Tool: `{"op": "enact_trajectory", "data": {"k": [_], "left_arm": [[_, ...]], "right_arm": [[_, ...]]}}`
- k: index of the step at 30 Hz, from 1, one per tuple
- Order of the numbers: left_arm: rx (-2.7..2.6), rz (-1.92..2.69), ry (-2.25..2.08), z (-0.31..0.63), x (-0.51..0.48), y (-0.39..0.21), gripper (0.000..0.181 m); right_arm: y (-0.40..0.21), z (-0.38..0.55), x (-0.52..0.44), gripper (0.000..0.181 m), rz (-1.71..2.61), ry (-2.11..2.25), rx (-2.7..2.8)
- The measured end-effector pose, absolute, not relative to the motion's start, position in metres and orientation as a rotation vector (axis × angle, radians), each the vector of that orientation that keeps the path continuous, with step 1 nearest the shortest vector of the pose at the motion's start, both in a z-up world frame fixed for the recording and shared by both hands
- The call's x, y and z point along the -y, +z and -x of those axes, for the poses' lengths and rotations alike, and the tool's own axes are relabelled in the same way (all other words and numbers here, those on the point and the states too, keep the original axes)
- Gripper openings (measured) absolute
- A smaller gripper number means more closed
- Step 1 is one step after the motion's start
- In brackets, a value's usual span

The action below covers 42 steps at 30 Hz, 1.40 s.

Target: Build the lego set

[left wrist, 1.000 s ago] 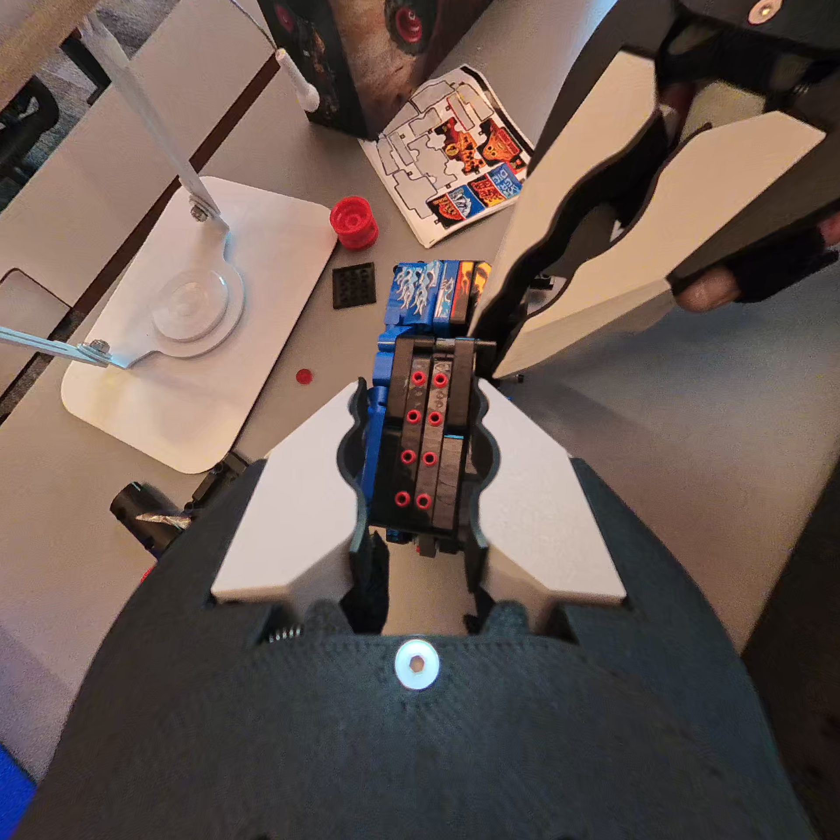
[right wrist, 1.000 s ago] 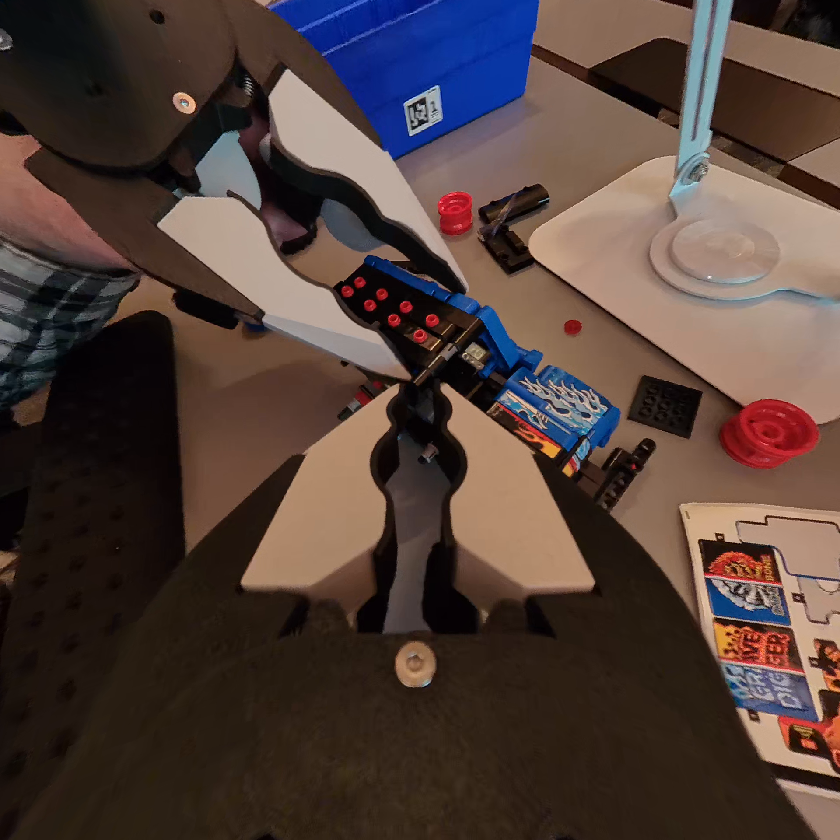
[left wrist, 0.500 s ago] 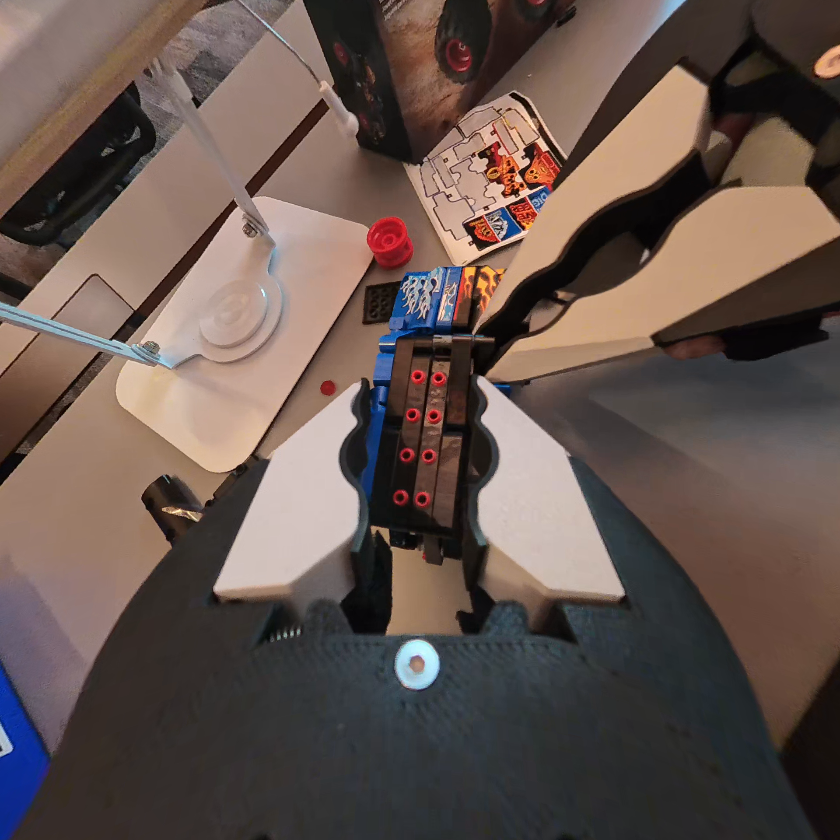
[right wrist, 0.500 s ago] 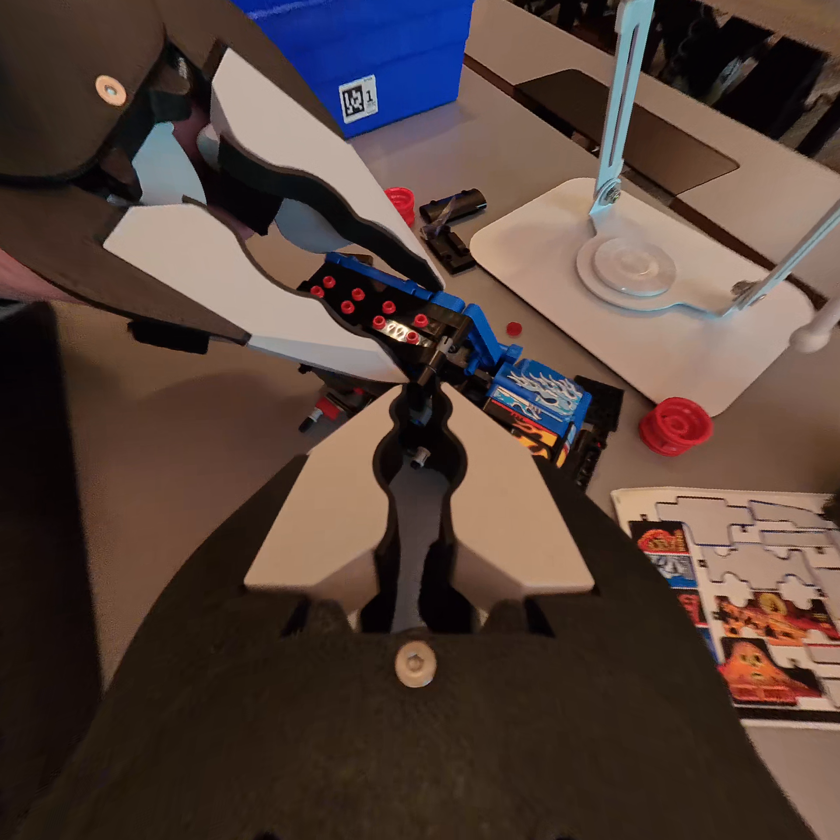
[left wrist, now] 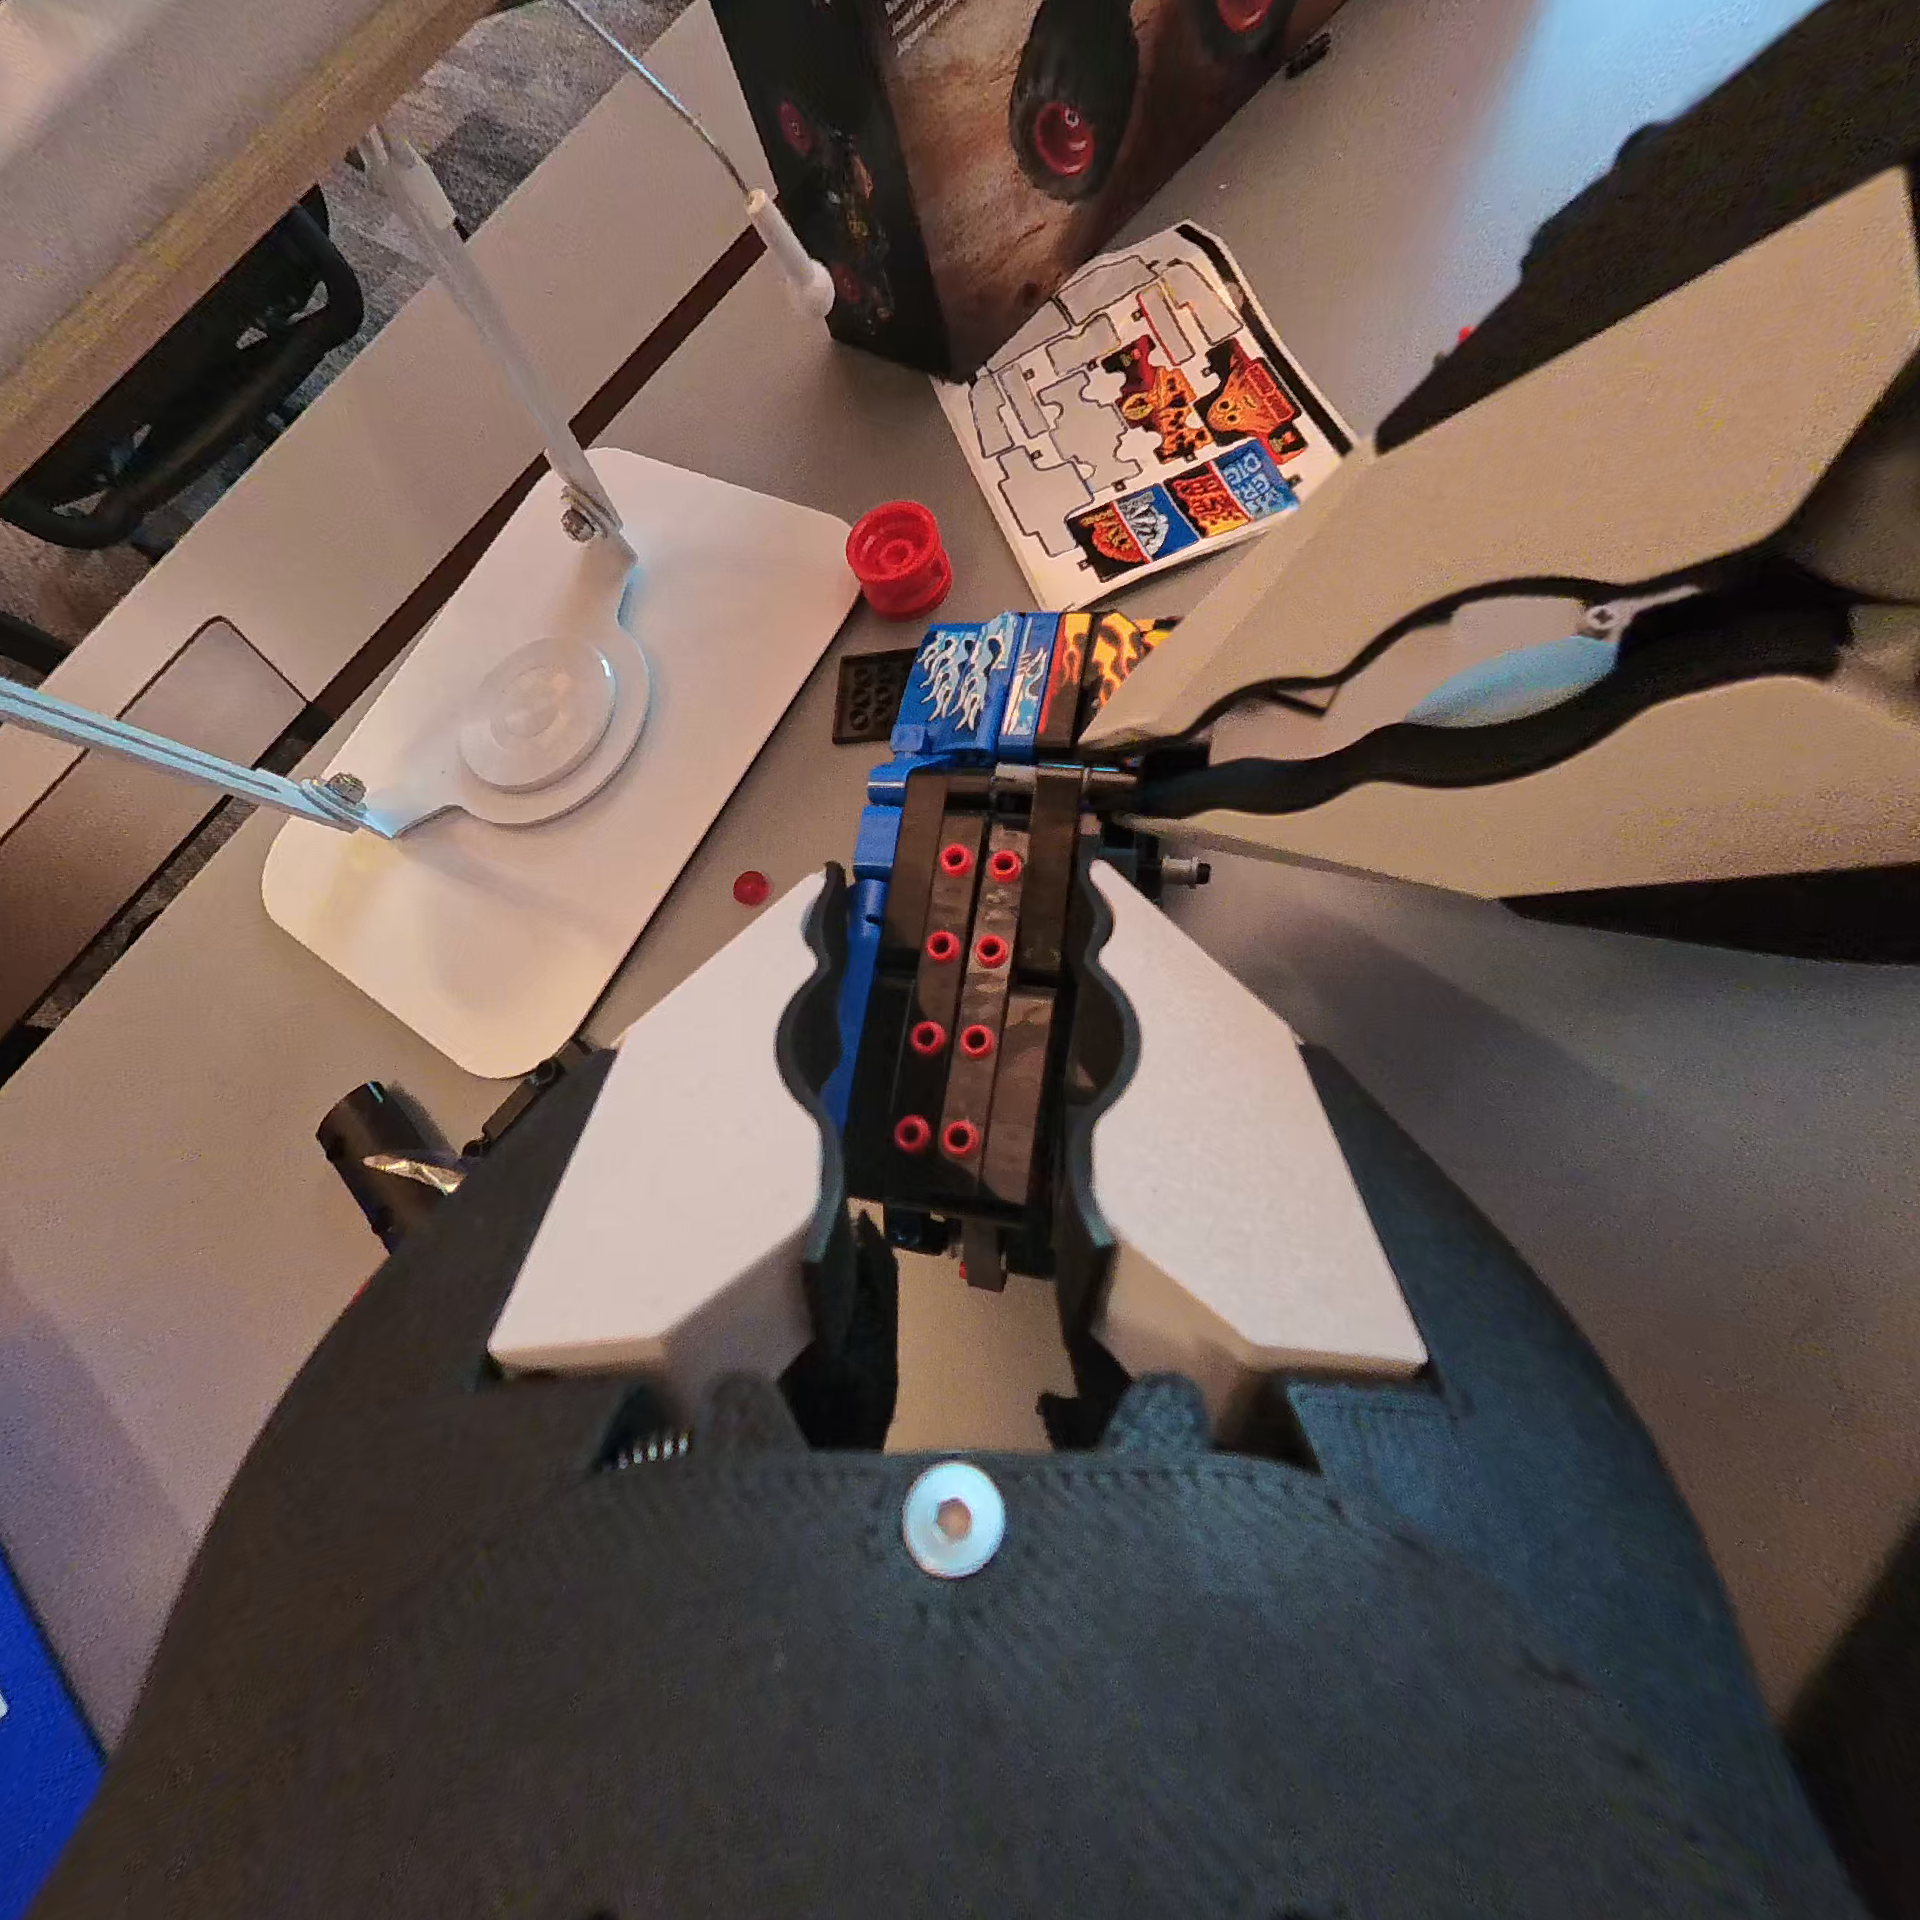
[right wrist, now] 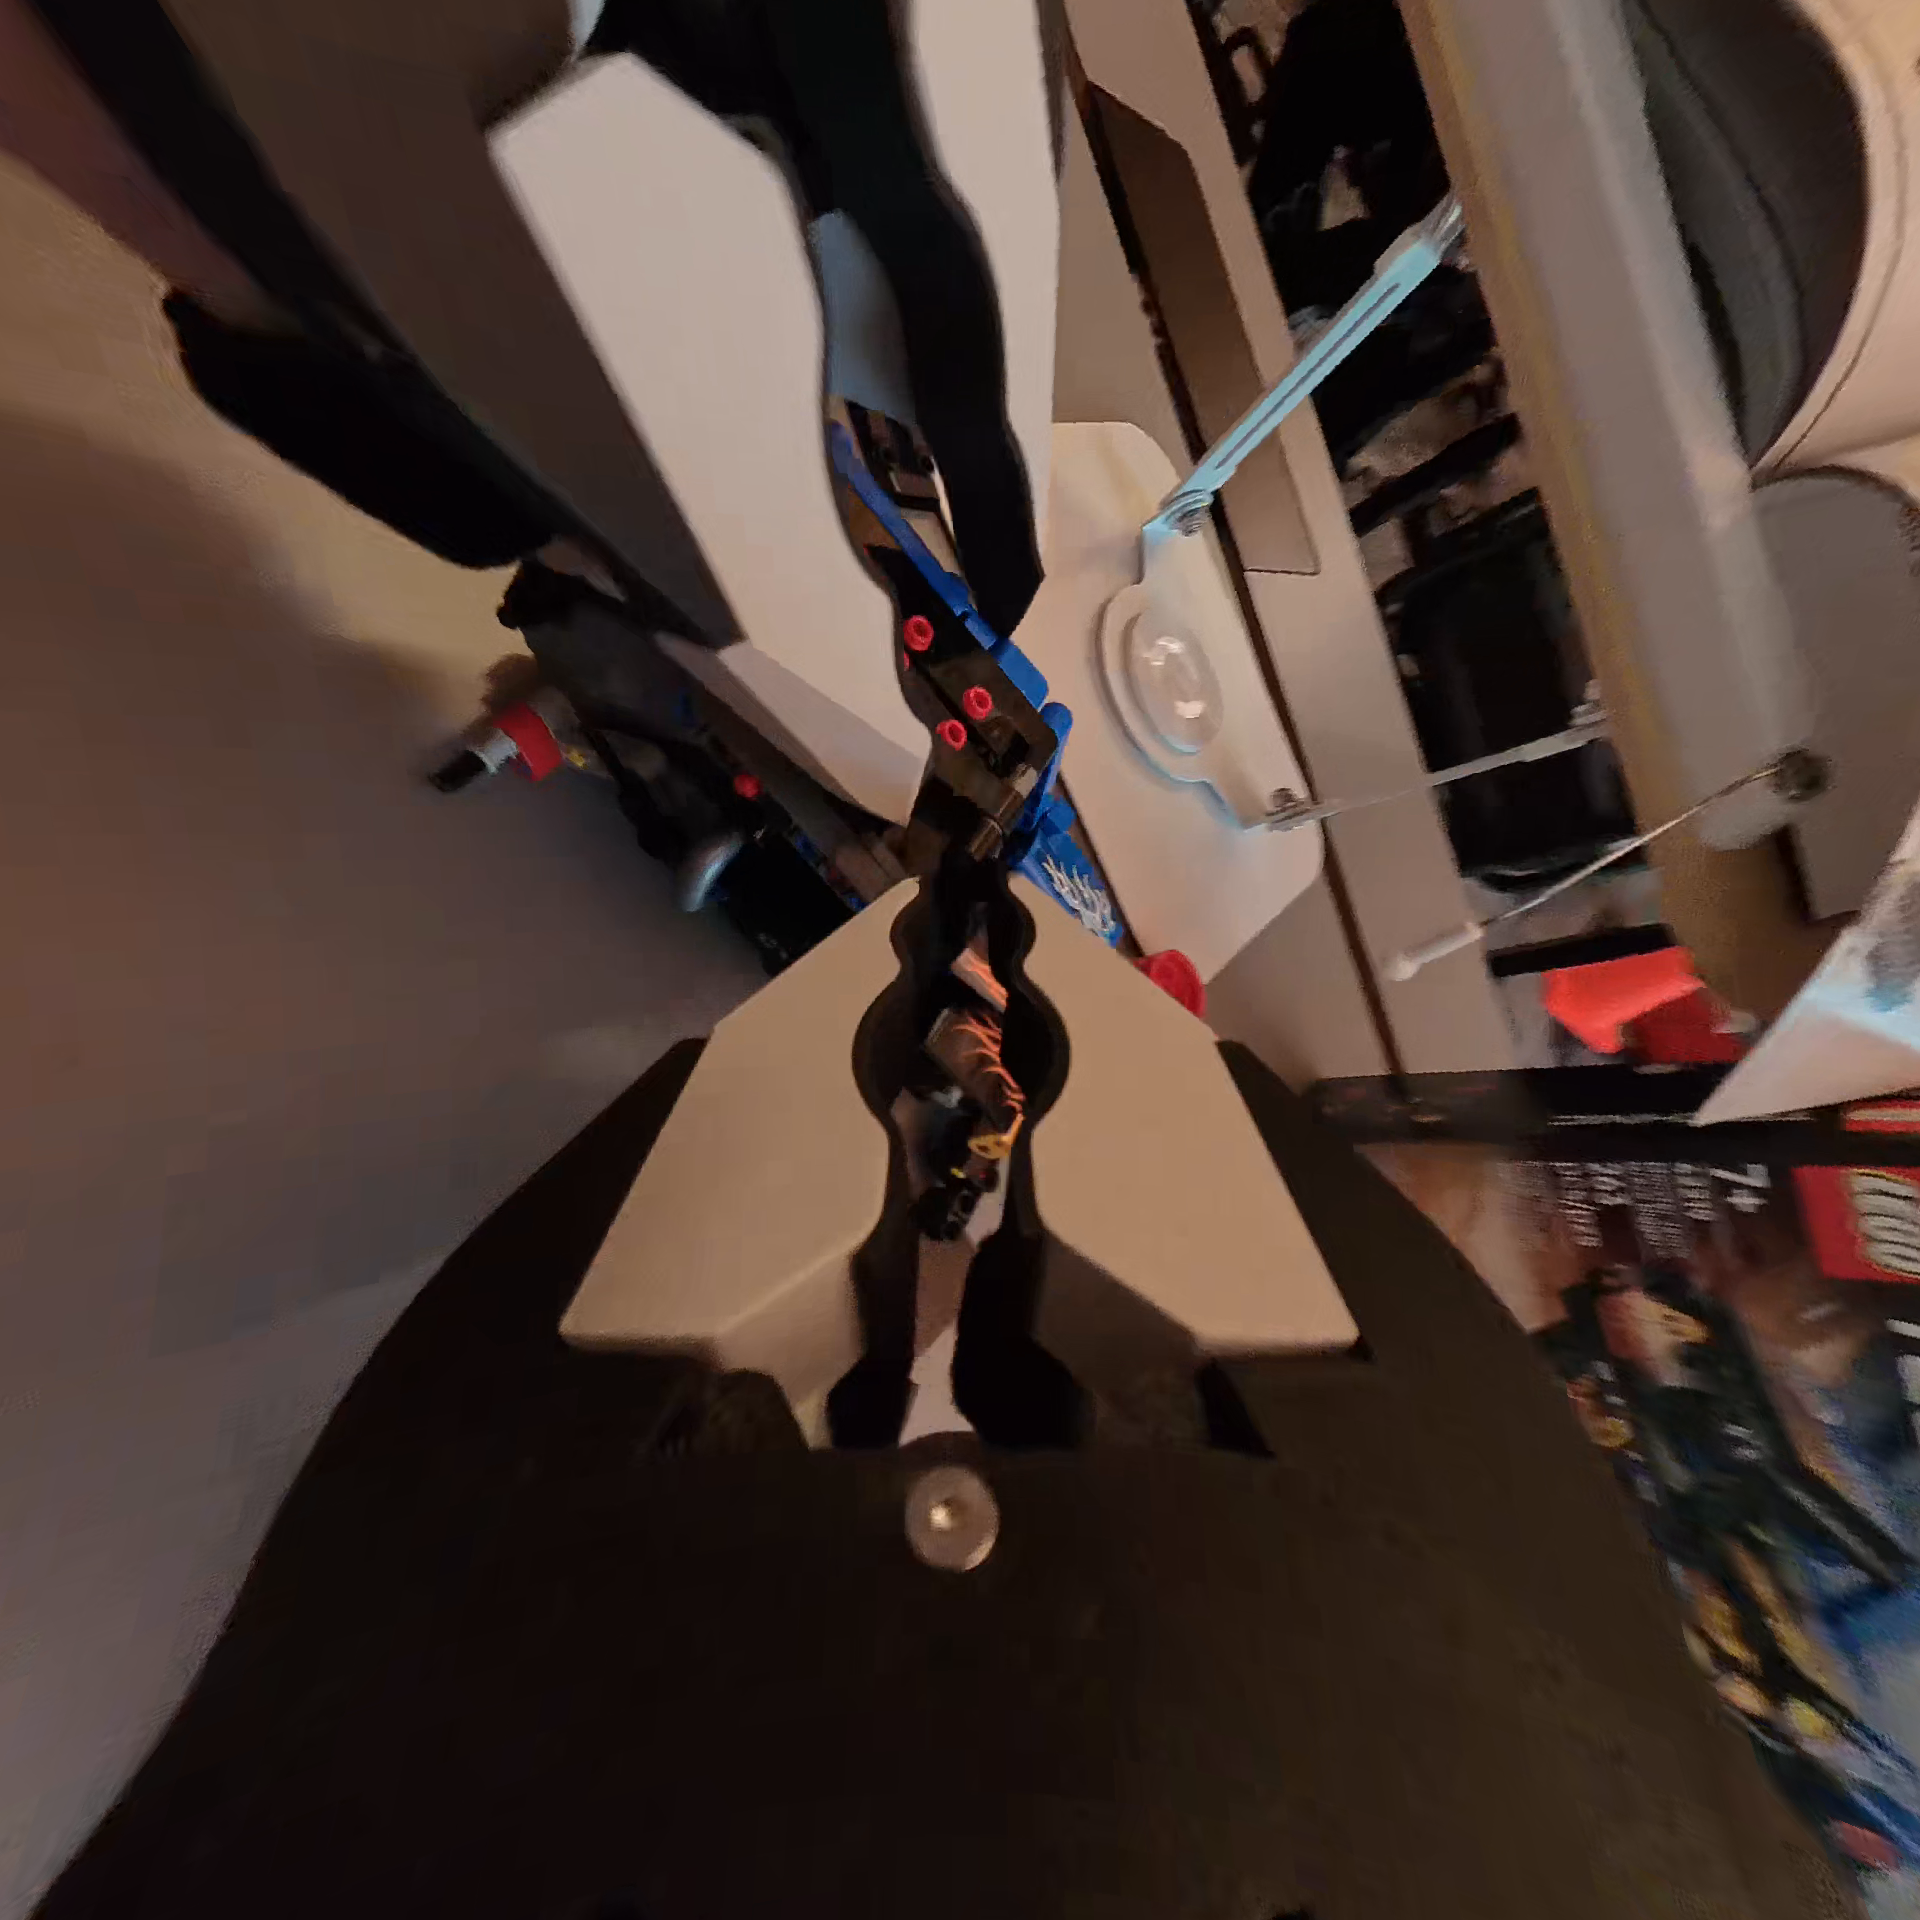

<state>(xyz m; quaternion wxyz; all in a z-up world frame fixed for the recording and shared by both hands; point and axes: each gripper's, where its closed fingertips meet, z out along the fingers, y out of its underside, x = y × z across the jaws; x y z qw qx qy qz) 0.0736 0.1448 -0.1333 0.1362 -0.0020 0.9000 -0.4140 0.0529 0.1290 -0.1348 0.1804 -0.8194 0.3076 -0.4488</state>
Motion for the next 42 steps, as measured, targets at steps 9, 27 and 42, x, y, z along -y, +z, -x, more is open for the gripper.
{"op": "enact_trajectory", "data": {"k": [9,27,42], "left_arm": [[-2.600,0.006,-1.231,-0.073,-0.145,-0.133,0.041],[-2.602,-0.028,-1.278,-0.072,-0.146,-0.130,0.043],[-2.568,-0.030,-1.262,-0.078,-0.146,-0.132,0.039]], "right_arm": [[-0.130,-0.051,-0.128,0.008,2.281,-1.402,-0.779],[-0.130,-0.052,-0.138,0.015,2.140,-1.093,-0.759],[-0.135,-0.056,-0.139,0.007,1.980,-0.906,-0.940]]}}
